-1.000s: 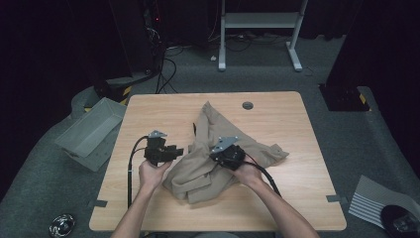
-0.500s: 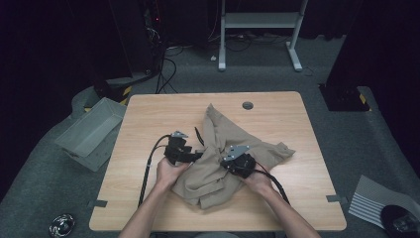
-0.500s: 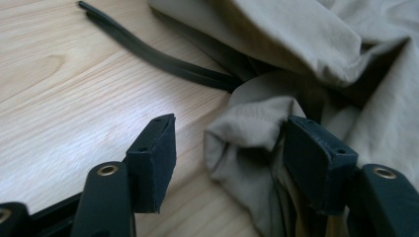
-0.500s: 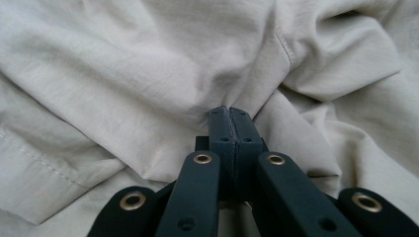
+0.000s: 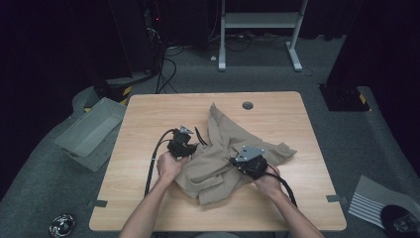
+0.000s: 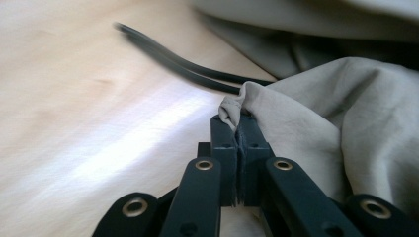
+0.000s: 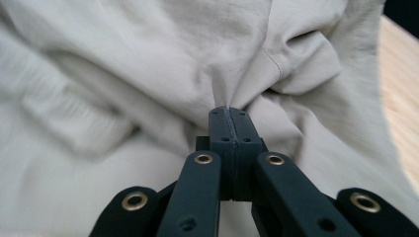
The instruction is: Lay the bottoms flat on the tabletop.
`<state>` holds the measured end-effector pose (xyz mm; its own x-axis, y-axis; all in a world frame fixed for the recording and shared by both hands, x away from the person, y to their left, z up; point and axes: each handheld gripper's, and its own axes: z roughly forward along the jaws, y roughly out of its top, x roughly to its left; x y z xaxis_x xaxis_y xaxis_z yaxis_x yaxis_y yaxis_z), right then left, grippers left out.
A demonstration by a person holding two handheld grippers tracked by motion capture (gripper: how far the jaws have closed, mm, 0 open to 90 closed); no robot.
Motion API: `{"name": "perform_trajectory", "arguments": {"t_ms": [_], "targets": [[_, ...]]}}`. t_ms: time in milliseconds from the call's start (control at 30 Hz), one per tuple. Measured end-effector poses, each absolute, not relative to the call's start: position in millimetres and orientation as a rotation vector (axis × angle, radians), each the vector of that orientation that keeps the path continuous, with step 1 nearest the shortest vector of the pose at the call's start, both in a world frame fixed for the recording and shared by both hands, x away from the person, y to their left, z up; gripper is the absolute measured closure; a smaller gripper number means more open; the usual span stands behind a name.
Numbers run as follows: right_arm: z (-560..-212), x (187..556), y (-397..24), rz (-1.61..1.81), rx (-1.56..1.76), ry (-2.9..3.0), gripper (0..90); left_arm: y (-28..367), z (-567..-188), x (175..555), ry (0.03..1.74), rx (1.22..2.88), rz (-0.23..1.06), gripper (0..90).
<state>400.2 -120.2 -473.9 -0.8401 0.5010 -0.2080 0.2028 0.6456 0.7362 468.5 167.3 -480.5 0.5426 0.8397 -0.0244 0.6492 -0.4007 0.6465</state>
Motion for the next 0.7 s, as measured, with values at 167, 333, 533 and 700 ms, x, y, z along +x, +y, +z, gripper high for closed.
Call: {"name": "perform_trajectory", "arguments": {"t_ms": [167,333,533,700], "targets": [[-478.0,397.7,-147.9,0.995,0.638,2.449,90.0,204.9,-477.0,474.2,1.329,2.106,0.509,88.3],[-483.6,402.9,-155.1,1.054,0.716,2.456,83.4,208.0,-480.8,472.3,1.275,2.062,0.414,87.6],[-474.6,418.7,-104.5,1.173,0.719,2.49,58.1,198.0,-485.3,469.4,1.218,2.075,0.318,86.3],[-472.9,432.6,-55.0,1.206,0.695,2.539,45.1,198.8,-491.0,466.0,1.225,2.08,0.261,83.5]]}}
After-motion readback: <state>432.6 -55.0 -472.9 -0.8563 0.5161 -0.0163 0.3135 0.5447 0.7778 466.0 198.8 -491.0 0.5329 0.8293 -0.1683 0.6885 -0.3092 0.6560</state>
